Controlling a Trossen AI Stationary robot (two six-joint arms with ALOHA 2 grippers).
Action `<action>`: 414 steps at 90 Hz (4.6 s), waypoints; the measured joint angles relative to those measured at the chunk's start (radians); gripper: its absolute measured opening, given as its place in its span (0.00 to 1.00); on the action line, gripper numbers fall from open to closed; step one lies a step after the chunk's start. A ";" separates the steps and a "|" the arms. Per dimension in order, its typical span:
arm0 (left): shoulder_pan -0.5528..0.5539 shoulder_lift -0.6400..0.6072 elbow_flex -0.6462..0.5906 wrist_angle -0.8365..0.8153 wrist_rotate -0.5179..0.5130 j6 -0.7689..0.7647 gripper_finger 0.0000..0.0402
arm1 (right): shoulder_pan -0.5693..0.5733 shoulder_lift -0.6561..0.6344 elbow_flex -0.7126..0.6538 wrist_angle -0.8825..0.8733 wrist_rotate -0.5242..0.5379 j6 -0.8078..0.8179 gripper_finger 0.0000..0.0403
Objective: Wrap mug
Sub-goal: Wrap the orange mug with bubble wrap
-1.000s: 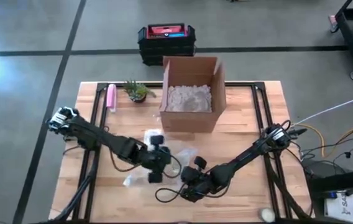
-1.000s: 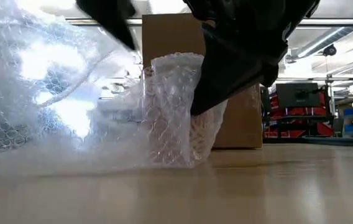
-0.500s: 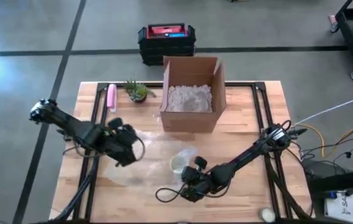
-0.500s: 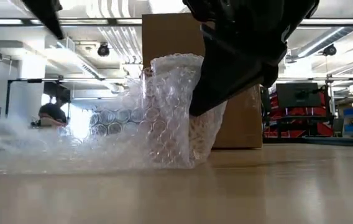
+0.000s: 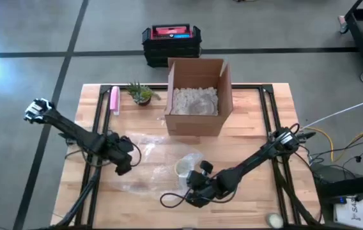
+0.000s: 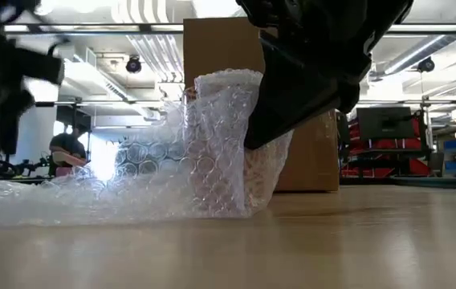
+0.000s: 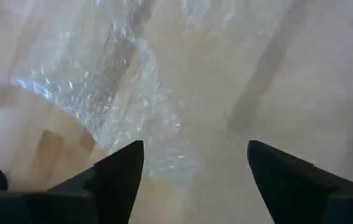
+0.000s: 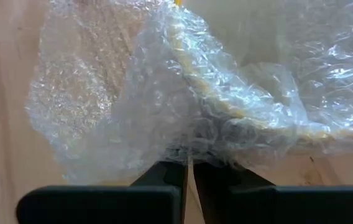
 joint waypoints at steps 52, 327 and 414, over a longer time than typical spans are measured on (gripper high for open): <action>0.001 0.092 -0.070 0.299 -0.004 0.061 0.04 | -0.002 0.002 0.000 0.001 0.001 0.000 0.02; 0.097 0.409 0.719 0.248 -0.058 0.807 0.32 | -0.092 0.011 0.204 -0.297 0.024 -0.190 0.02; 0.106 0.450 0.248 1.046 0.020 0.756 0.09 | -0.097 -0.026 0.270 -0.309 0.009 -0.240 0.02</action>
